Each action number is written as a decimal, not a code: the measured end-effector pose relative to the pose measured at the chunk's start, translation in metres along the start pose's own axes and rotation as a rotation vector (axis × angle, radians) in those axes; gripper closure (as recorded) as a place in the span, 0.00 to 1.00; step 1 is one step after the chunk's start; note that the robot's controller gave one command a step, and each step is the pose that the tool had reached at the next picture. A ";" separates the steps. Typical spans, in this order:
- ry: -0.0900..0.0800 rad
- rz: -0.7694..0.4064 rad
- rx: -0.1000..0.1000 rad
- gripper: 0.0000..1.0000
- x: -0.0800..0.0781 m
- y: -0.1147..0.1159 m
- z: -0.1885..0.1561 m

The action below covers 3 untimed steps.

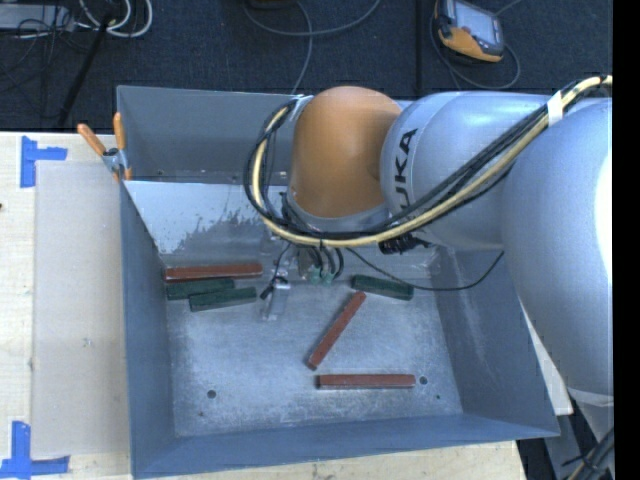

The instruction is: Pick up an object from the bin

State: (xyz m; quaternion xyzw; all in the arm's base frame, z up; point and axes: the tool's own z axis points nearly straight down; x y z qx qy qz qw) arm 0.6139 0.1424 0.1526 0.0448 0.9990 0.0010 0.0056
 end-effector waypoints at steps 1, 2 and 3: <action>0.014 -0.130 0.001 0.00 0.000 0.055 0.083; 0.008 -0.124 0.000 1.00 -0.003 0.054 0.078; 0.002 -0.190 -0.001 1.00 -0.002 0.049 -0.069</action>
Offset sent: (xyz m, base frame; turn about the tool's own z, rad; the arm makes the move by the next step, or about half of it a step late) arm 0.0071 0.0530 -0.0791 -0.1273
